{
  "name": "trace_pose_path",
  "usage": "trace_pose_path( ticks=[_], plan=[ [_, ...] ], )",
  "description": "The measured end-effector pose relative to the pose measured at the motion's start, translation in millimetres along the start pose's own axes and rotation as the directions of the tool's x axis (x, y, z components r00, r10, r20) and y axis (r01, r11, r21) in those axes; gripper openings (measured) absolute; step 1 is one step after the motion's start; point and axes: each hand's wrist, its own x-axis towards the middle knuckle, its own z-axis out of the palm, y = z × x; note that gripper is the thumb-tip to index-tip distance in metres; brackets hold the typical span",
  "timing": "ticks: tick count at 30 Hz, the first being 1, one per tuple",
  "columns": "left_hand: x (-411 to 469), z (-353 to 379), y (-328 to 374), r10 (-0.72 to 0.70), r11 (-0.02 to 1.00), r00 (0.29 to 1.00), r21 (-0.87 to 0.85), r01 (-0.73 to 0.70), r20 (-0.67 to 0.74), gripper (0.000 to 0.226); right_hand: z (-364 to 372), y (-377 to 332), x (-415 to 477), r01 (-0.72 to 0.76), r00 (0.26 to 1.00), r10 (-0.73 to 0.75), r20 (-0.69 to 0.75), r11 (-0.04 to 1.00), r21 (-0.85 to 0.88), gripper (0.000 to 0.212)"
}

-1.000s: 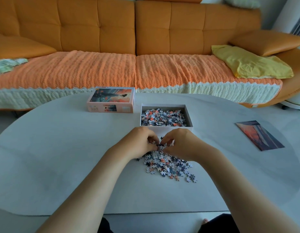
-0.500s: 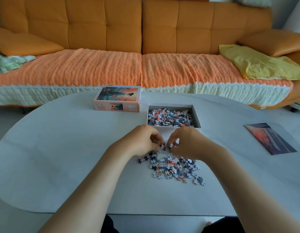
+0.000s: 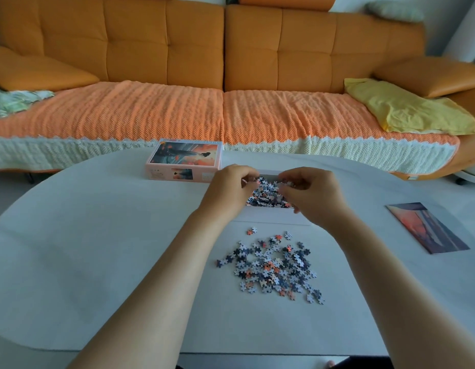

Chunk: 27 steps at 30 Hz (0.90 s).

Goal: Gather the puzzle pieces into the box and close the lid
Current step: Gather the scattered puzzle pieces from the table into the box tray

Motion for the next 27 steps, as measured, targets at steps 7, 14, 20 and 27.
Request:
trace_pose_path(
  ticks=[7, 14, 20, 27],
  plan=[
    [-1.1, 21.2, 1.1, 0.063, 0.982, 0.981, 0.165, -0.094, 0.182, 0.045, 12.5, 21.7, 14.8, -0.005, 1.0, 0.005, 0.005, 0.996, -0.084, 0.018],
    [-3.2, 18.1, -8.4, 0.088, 0.975, 0.99, 0.194, -0.108, 0.109, 0.046, 3.1, 12.6, 9.5, 0.059, 0.993, -0.033, 0.113, 0.971, -0.232, 0.038],
    [-26.2, 6.4, 1.9, 0.22, 0.954, 0.975, 0.207, -0.218, 0.012, 0.014, -11.2, 9.8, -12.0, 0.211, 0.977, -0.201, 0.065, 0.938, -0.276, 0.026],
    [-62.9, 5.8, -0.4, -0.016, 0.923, 0.882, 0.346, -0.168, 0.471, 0.061, -19.3, 1.1, -47.9, 0.256, 0.823, 0.129, 0.554, 0.786, -0.563, 0.056]
  ],
)
